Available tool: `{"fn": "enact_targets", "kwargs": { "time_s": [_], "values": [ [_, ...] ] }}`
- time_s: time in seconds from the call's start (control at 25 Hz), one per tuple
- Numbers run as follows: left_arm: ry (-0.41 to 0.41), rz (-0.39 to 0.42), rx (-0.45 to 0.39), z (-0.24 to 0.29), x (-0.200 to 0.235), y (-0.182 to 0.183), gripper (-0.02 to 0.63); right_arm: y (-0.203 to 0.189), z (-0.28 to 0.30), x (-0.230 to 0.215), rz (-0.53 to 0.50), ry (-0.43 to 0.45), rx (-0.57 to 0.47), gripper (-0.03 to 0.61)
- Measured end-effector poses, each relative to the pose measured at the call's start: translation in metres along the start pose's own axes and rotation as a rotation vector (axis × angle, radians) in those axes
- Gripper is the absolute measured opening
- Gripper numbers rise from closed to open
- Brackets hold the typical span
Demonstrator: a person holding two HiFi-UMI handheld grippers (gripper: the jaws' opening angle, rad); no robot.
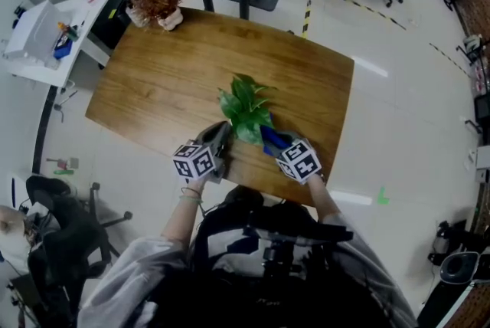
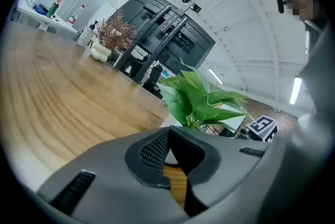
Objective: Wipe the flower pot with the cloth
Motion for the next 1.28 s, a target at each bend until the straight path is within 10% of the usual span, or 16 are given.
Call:
{"fn": "enact_targets", "kwargs": {
  "time_s": [0.48, 1.28],
  "values": [
    [-0.011, -0.01, -0.02, -0.012, -0.034, -0.002, 0.008, -0.019, -0.066, 0.012, 0.253, -0.125, -0.197, 0.069],
    [0.014, 0.116, -0.184, -0.122, -0.232, -0.056, 0.008, -0.111, -0.199, 0.093, 0.237, 0.009, -0.332, 0.066]
  ]
}}
Point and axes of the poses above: the fingertips, and each gripper's own axes: z forward along the fingers, x to its left, y out of its top, the point moved 10 cm from there along -z, backward along the fingers, and after that the axes turned 8 degrees about z, right-handed, at the moved point
